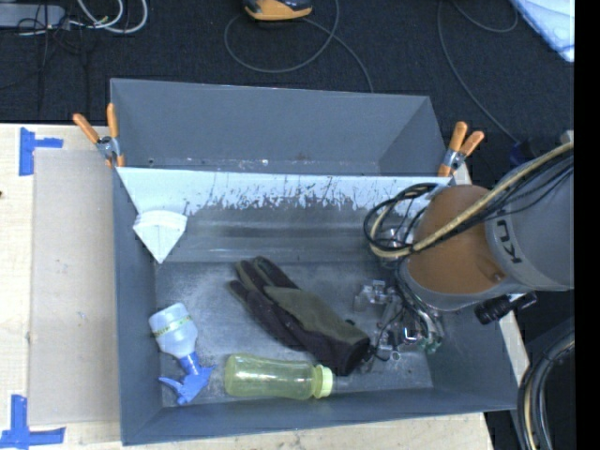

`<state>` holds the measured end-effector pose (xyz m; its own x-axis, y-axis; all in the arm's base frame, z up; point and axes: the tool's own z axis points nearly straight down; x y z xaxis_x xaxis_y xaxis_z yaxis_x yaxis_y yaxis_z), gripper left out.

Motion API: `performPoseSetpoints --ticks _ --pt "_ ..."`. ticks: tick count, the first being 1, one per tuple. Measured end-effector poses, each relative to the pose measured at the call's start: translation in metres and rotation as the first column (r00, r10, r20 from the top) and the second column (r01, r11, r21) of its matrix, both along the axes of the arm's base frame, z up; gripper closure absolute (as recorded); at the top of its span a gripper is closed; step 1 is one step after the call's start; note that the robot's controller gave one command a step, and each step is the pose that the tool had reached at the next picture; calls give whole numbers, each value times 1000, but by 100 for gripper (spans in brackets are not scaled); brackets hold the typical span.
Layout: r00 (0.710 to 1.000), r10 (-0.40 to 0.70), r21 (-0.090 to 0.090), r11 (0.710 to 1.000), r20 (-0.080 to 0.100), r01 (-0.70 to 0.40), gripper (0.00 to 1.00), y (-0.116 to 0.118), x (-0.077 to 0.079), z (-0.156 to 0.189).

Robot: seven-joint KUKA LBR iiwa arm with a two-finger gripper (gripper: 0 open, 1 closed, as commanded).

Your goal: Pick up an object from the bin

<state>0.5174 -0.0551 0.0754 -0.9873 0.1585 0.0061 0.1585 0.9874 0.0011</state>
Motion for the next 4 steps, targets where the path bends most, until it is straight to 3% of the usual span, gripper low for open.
performPoseSetpoints --ticks 1,2,3,4 --pt "985 171 1 985 -2 -171 0 10 0 0" --pt "961 275 3 961 -2 -275 100 53 -19 -6" --pt "961 276 3 961 -2 -276 100 53 -19 -6" --pt "960 279 5 960 -10 -279 100 58 -25 35"
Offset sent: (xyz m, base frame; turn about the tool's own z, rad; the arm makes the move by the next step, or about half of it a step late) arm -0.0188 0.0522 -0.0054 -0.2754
